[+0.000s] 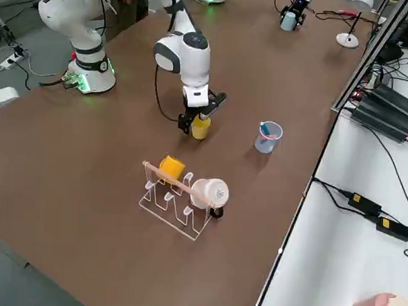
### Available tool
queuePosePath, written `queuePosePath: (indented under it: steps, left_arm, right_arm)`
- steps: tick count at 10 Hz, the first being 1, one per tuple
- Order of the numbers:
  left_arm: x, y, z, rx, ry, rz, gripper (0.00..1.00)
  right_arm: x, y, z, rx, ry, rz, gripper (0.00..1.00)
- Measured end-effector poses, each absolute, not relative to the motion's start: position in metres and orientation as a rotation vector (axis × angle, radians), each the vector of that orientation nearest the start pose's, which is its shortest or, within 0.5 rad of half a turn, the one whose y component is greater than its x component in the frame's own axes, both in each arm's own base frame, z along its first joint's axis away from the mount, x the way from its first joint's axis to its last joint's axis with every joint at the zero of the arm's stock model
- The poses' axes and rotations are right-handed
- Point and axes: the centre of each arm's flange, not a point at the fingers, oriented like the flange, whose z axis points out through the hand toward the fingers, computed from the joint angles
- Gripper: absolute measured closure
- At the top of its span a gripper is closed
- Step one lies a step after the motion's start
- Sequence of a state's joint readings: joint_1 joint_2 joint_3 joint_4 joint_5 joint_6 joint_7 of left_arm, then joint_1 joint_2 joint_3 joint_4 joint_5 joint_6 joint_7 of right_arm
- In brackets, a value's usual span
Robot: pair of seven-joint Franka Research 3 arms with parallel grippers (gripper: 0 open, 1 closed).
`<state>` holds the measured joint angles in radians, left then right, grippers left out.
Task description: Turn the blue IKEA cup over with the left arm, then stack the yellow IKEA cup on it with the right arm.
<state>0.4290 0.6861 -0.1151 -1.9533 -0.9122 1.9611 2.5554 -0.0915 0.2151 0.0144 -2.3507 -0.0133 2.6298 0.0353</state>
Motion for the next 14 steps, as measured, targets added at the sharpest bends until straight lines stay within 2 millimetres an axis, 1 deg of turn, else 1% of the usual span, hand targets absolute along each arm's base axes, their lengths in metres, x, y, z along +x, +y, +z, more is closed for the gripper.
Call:
queuePosePath:
  steps: [1, 2, 3, 4, 5, 6, 7, 8, 9, 10, 11, 12, 13, 14]
  left_arm:
    - [0.537, 0.117, 0.108, 1.616, -1.613, 0.829, 0.05]
    - [0.537, 0.117, 0.108, 1.604, -1.63, 0.838, 0.15]
    - [0.537, 0.117, 0.108, 1.595, -1.64, 0.844, 0.19]
    - [0.538, 0.117, 0.109, 1.594, -1.642, 0.846, 0.27]
    - [0.538, 0.117, 0.11, 1.593, -1.644, 0.847, 0.27]
    - [0.54, 0.117, 0.111, 1.59, -1.651, 0.852, 0.3]
    - [0.546, 0.116, 0.118, 1.587, -1.665, 0.863, 0.33]
    - [0.555, 0.117, 0.131, 1.589, -1.685, 0.878, 0.33]
    - [0.567, 0.117, 0.153, 1.591, -1.725, 0.891, 0.33]
    - [0.584, 0.11, 0.183, 1.596, -1.781, 0.865, 0.33]
    - [0.6, 0.102, 0.219, 1.624, -1.824, 0.798, 0.33]
    - [0.61, 0.091, 0.253, 1.657, -1.852, 0.719, 0.33]
    - [0.615, 0.076, 0.282, 1.687, -1.888, 0.633, 0.33]
    - [0.62, 0.055, 0.308, 1.722, -1.934, 0.537, 0.33]
  right_arm:
    - [0.52, -0.04, 0.242, -3.141, 0.16, -0.106, 0.0]
    - [0.52, -0.04, 0.241, -3.141, 0.16, -0.11, 0.0]
    - [0.521, -0.04, 0.239, -3.14, 0.16, -0.119, 0.0]
    - [0.521, -0.04, 0.234, -3.14, 0.16, -0.124, 0.01]
    - [0.521, -0.04, 0.228, -3.139, 0.16, -0.13, 0.01]
    - [0.522, -0.04, 0.221, -3.139, 0.16, -0.138, 0.01]
    - [0.522, -0.04, 0.215, -3.138, 0.16, -0.141, 0.04]
    - [0.521, -0.04, 0.212, -3.138, 0.161, -0.138, 0.1]
    - [0.521, -0.041, 0.212, -3.138, 0.161, -0.137, 0.14]
    - [0.521, -0.041, 0.212, -3.138, 0.163, -0.137, 0.29]
    - [0.521, -0.042, 0.211, -3.138, 0.166, -0.136, 0.47]
    - [0.521, -0.042, 0.211, -3.138, 0.174, -0.136, 0.62]
    - [0.521, -0.042, 0.212, -3.136, 0.186, -0.137, 0.8]
    - [0.522, -0.041, 0.213, -3.134, 0.204, -0.142, 0.93]
